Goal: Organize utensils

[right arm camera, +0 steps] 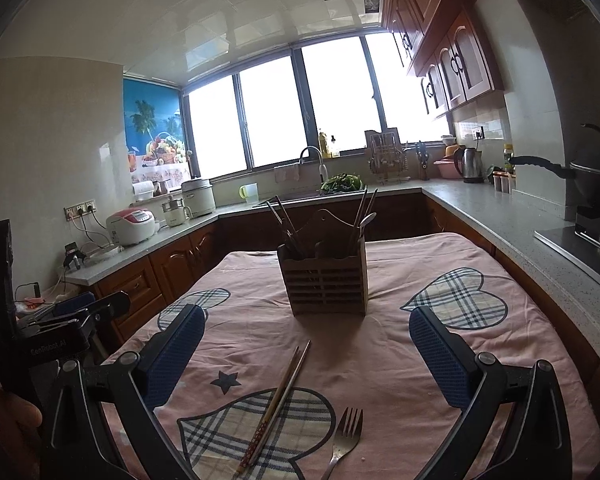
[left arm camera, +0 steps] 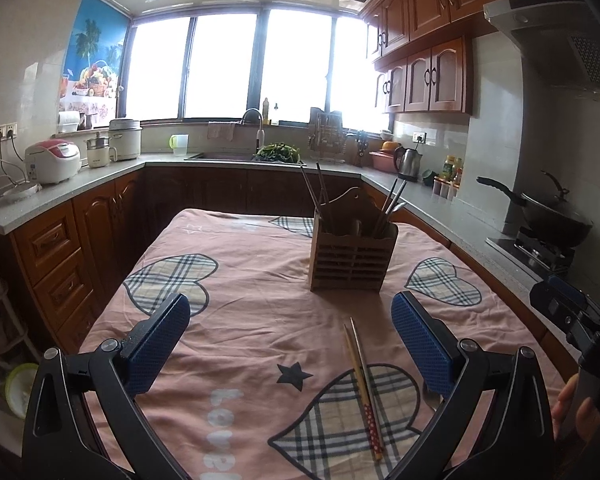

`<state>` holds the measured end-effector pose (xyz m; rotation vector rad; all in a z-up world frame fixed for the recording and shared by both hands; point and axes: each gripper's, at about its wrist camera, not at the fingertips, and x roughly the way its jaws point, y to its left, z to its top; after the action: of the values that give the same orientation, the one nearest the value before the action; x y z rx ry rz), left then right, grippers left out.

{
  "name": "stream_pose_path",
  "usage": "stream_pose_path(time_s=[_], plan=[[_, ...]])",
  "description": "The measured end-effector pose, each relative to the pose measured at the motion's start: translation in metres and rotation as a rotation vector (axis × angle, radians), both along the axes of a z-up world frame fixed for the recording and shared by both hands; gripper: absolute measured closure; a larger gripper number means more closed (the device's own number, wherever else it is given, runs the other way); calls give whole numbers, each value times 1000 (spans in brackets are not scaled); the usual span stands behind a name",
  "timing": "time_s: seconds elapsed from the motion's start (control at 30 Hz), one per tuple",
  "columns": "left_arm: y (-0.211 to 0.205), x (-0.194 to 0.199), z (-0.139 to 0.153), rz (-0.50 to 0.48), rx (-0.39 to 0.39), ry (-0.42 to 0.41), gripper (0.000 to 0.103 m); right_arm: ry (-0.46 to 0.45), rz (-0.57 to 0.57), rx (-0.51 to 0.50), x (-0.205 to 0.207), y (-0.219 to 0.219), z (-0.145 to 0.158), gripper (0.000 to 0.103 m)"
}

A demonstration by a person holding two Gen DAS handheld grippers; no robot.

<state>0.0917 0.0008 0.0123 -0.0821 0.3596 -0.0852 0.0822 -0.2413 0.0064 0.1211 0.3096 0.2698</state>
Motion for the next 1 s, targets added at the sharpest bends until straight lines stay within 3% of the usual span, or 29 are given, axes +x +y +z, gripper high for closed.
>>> stream_pose_path(time_s=[0.27,0.4,0.7,1.0], plan=[[-5,-10,16,16,55,12,0,-39,-21,-47,-20,1,39,0],[-10,-12,-4,37,79,18,0,-51,-53,-74,-23,5,22,0],[-20,-7,-40,43,100,84,0,48,-96,-52,-12,2,-35,0],[-19,-26,-28,46,87,32,0,0,-119,-37,-29,-2,-30,0]])
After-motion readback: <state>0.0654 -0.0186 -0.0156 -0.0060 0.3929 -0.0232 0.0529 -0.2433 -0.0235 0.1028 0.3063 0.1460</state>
